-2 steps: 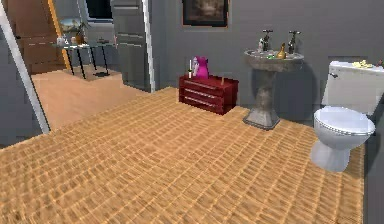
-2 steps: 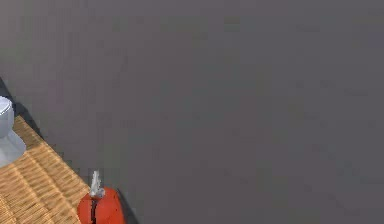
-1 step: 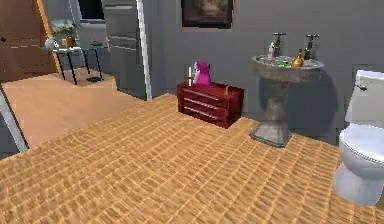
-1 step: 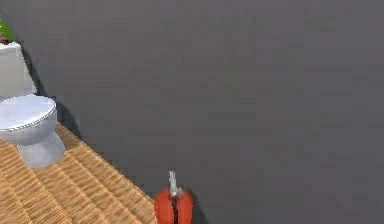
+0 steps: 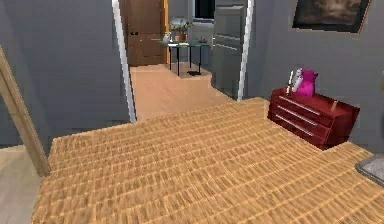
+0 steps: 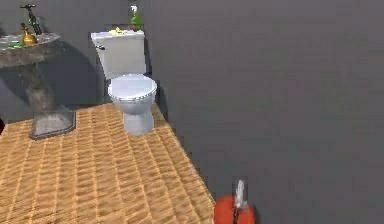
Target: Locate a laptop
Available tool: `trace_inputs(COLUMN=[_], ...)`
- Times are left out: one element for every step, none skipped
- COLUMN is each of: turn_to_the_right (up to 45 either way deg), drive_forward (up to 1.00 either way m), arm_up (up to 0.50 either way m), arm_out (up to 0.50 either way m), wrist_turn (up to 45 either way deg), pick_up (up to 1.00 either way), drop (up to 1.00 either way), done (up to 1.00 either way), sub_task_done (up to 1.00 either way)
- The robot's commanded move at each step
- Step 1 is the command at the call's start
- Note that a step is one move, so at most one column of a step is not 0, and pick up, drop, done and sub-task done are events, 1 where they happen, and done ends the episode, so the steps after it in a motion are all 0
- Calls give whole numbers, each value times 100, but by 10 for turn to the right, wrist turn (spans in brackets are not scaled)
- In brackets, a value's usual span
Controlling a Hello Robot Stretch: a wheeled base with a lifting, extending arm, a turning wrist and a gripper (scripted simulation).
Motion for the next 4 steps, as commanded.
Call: trace_inputs(turn_to_the_right=[0, 0, 0, -150], drive_forward=[100, 100, 85, 0], arm_up=[0, 0, 0, 0], arm_out=[0, 0, 0, 0], wrist_turn=[0, 0, 0, 0], pick_up=[0, 0, 0, 0], drop=[0, 0, 0, 0], done=[0, 0, 0, 0], sub_task_done=[0, 0, 0, 0])
